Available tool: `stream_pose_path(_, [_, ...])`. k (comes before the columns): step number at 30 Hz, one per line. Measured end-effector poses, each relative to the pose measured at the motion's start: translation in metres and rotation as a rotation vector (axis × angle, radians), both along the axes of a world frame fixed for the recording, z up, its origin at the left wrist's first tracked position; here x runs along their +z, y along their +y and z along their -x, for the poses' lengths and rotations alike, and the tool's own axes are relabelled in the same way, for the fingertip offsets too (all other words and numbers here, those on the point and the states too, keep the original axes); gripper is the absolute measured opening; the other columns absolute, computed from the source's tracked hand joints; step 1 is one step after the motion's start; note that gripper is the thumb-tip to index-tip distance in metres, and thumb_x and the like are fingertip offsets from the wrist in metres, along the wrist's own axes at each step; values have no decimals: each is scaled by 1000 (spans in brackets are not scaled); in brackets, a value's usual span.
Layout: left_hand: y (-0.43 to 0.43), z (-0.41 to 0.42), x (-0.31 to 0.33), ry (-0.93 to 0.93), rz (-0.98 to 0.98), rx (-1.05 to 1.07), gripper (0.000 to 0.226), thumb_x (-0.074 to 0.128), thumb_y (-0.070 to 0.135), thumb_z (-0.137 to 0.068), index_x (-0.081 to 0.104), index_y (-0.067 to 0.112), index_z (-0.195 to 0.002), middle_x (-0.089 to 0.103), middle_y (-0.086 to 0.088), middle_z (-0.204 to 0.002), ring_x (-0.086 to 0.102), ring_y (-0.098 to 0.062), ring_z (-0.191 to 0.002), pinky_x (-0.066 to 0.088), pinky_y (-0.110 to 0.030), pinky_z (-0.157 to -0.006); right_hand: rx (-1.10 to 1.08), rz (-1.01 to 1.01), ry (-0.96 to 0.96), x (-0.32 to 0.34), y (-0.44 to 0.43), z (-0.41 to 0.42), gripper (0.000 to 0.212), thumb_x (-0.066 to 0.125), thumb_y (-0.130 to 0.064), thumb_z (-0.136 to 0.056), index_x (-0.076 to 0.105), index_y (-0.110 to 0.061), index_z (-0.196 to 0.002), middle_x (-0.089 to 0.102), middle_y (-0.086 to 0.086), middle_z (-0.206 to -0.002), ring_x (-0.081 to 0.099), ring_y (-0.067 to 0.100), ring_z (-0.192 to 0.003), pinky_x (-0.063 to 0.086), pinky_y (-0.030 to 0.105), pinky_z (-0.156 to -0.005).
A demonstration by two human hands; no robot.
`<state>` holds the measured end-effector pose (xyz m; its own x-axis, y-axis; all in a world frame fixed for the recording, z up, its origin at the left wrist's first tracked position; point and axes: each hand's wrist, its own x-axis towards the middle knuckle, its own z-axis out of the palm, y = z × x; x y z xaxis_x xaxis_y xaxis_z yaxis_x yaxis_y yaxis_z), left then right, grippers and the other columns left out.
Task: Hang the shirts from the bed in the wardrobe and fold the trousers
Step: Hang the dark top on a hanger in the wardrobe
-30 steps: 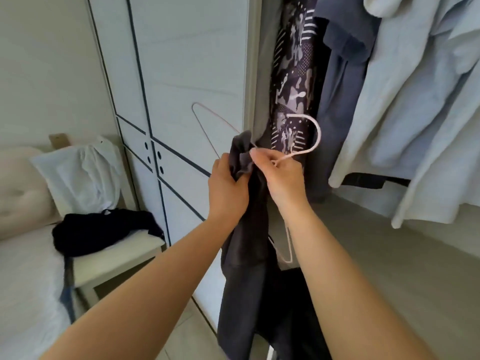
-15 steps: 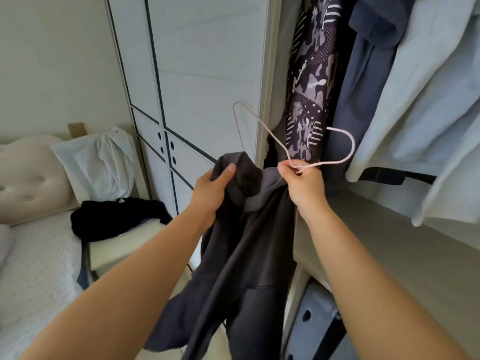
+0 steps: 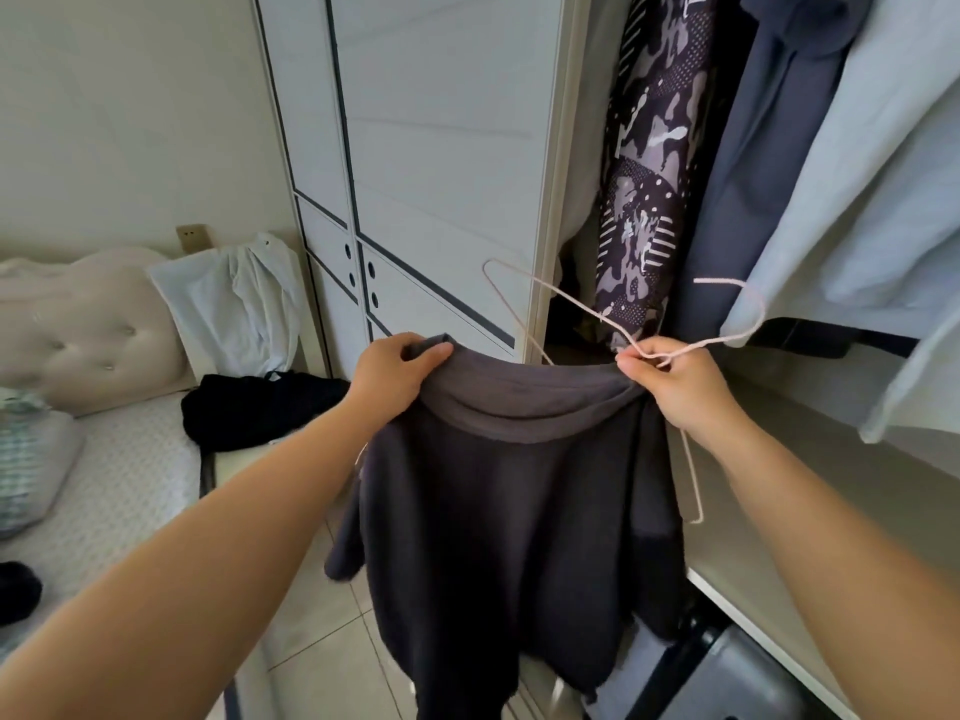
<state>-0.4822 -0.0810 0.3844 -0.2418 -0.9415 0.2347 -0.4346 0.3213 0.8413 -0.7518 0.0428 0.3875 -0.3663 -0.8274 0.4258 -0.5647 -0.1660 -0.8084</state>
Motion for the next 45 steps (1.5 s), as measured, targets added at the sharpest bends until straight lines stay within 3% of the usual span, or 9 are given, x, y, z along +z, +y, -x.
stream_pose_path(4, [9,6,1,-44,50,-53,40,47,41,-96,64,7,-87,65,-10,-83,59,-24,-83,43,-32,-73,35,-105,60,-3,10,15,19,63,-14,-87,67,-26,-75,66,-5,-75,56,4,-71,40,17,-68])
stream_pose_path(8, [18,23,10,-42,24,-98,38,47,41,-96,61,14,-73,58,3,-68,53,-14,-69,38,-22,-61,25,-104,20,-8,19,27,21,52,-14,-95,69,-21,-85,55,-14,-56,49,-7,-48,33,5,-49])
stream_pose_path(12, [27,44,13,-53,-19,-123,29,54,40,-93,64,28,-68,59,11,-68,53,-7,-69,37,-20,-61,-58,-2,-61,-10,34,41,24,48,-14,-96,68,-20,-84,44,-18,-38,41,-2,-38,28,7,-40])
stream_pose_path(17, [29,56,18,4,-185,-79,27,59,39,-90,74,16,-91,69,-2,-93,61,-19,-89,49,-32,-84,-53,-81,-376,-24,50,70,30,47,-13,-96,67,-16,-73,33,-11,-43,26,2,-39,19,12,-38])
stream_pose_path(24, [28,53,29,134,-373,-72,29,70,41,-81,70,13,-88,71,-6,-89,66,-22,-85,49,-27,-68,53,-184,-460,-56,48,54,29,45,-9,-97,65,-8,-75,35,-6,-42,27,6,-39,20,14,-37])
stream_pose_path(28, [27,48,35,28,-251,-70,25,64,44,-85,72,20,-83,71,-2,-86,65,-20,-86,49,-27,-74,12,-165,-389,-54,39,38,28,47,-13,-96,66,-12,-76,29,5,-53,23,13,-48,16,24,-46])
stream_pose_path(33, [23,32,40,-162,-16,-62,28,58,45,-89,69,28,-69,69,6,-81,63,-14,-84,47,-26,-75,13,-158,-375,-46,34,38,27,47,-14,-96,65,-12,-77,30,7,-56,24,15,-51,18,23,-46])
stream_pose_path(41, [21,25,47,-470,298,-148,34,51,43,-94,71,18,-83,56,-1,-85,55,-17,-84,39,-26,-73,46,-165,-288,-37,15,26,29,49,-15,-96,68,-15,-75,35,3,-53,27,11,-50,22,17,-42])
stream_pose_path(45, [22,26,47,-521,472,-239,29,53,39,-93,74,20,-95,46,8,-80,48,-8,-73,39,-25,-70,129,-169,-316,-31,10,26,32,47,-15,-97,68,-14,-73,38,-4,-47,29,10,-47,22,17,-43])
